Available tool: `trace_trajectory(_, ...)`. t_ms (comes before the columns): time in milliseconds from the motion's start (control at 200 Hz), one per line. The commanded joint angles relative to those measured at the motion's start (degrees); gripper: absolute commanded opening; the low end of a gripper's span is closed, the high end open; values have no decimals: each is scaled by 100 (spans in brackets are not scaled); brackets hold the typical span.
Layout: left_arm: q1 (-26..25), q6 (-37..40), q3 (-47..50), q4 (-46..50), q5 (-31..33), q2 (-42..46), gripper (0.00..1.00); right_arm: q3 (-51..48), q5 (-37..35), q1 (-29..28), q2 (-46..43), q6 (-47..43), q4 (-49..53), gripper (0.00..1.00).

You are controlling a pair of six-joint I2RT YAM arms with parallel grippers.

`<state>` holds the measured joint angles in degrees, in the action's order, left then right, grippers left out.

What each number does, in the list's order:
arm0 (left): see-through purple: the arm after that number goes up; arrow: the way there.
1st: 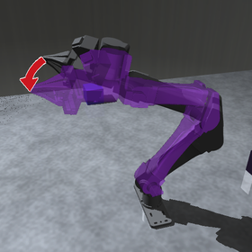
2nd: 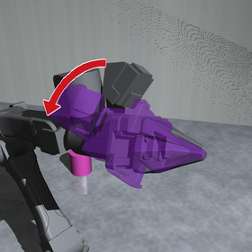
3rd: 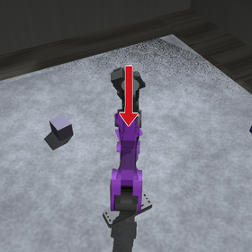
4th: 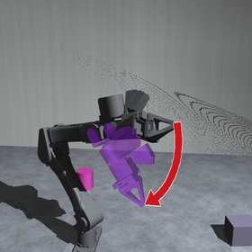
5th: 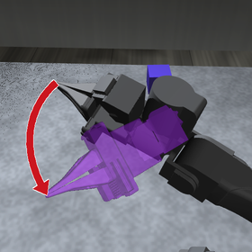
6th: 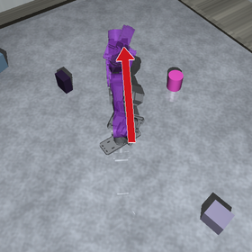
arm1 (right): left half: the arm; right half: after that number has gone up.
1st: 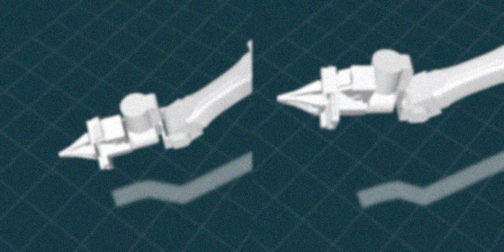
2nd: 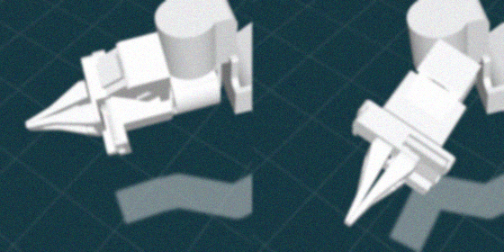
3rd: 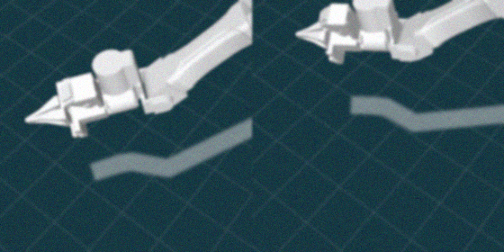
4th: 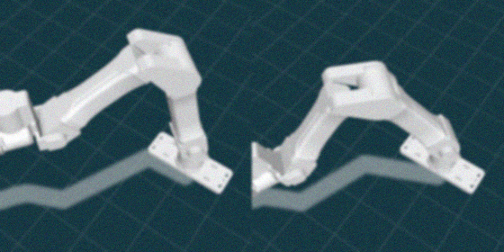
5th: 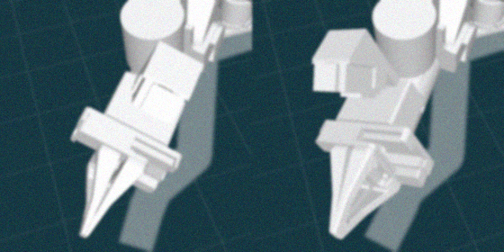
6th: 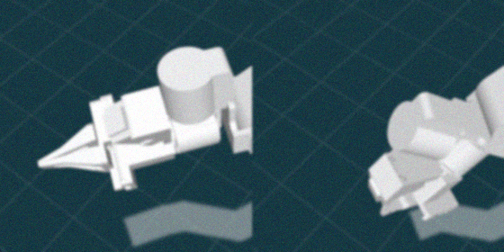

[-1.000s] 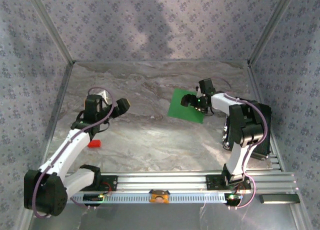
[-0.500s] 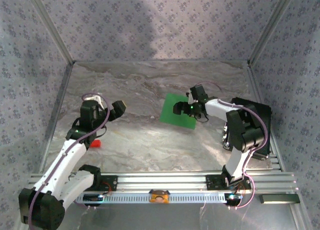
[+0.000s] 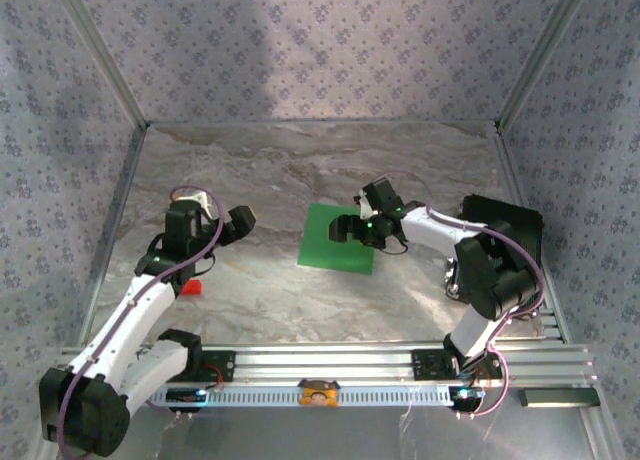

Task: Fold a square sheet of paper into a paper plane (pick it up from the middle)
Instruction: Move the square sheet of paper to the center of the table.

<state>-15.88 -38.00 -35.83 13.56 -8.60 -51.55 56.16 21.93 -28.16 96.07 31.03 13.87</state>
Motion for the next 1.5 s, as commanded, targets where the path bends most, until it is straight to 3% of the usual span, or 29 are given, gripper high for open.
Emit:
trace_trajectory(0,-107,141,-134,58,-160,-59,100,192,88,142,118,-79,259,92)
trace_trajectory(445,-267,180,-275,270,-98,-244,100,267,525,46,702,-707,630,76)
trace_trajectory(710,-293,644,-486,940,-168,-211,100,-86,923,-382,537,-1077,720,73)
trace_trajectory(989,-506,363,-384,551,-378,-414,99,63,928,-970,587,-1421,771,71)
trace_trajectory(1174,-823,530,-641,756,-462,-856,98,311,953,-1016,650,-1643,824,72)
trace_trajectory(1339,-1053,468,-868,1034,-431,-1212,95,208,897,-968,73,-1390,525,75)
trace_trajectory(1494,-1432,236,-1366,1845,121,-1873,89,-366,382,-546,-710,-750,128,77)
